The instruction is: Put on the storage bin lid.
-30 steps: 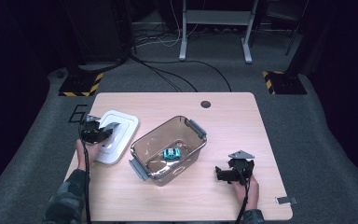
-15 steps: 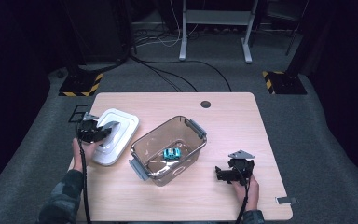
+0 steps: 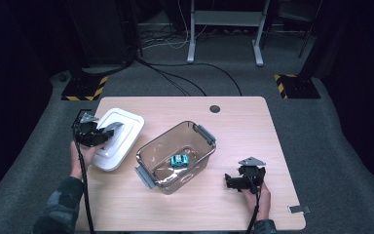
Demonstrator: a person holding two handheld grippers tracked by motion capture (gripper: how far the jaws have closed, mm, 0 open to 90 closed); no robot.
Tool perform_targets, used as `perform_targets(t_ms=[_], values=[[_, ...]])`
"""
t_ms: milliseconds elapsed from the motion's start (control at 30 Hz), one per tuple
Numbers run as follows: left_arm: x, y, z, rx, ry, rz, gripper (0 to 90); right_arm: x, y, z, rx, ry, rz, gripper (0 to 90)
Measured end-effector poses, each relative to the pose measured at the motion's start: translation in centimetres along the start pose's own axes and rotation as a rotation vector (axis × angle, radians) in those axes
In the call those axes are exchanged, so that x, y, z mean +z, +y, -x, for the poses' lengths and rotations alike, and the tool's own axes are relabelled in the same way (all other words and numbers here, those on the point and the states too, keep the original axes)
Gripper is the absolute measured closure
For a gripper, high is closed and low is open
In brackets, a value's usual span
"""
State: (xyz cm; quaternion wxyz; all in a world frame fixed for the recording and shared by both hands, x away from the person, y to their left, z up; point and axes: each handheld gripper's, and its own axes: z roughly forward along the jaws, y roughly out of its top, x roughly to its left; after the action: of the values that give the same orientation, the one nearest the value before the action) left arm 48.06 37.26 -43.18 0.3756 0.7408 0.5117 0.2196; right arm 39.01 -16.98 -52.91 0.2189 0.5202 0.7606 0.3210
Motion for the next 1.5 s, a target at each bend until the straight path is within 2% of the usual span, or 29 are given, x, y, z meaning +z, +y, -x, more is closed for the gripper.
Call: perform_targets(t_ms=[167, 533, 900, 1067, 1200, 1500], values=[[-1.1, 1.2, 0.6, 0.023, -0.009, 0.015, 66.8, 0.0, 0.0, 0.0, 0.000, 0.000, 0.000, 0.0], [-3.6, 4.1, 1.7, 0.079, 0.004, 0.050, 66.8, 0.0, 0.0, 0.0, 0.000, 0.000, 0.000, 0.0], [-5.6, 6.4, 3.3, 0.114, -0.026, 0.083, 66.8, 0.0, 0.0, 0.0, 0.000, 0.000, 0.000, 0.0], [-6.1, 7.1, 4.3, 0.134, -0.046, 0.085, 66.8, 0.0, 0.0, 0.0, 0.000, 0.000, -0.001, 0.0], [-6.2, 7.5, 4.9, 0.126, -0.056, 0.084, 66.8, 0.0, 0.0, 0.0, 0.000, 0.000, -0.001, 0.0], [-6.6, 8.2, 6.9, 0.151, -0.090, 0.088, 66.8, 0.0, 0.0, 0.0, 0.000, 0.000, 0.000, 0.0]])
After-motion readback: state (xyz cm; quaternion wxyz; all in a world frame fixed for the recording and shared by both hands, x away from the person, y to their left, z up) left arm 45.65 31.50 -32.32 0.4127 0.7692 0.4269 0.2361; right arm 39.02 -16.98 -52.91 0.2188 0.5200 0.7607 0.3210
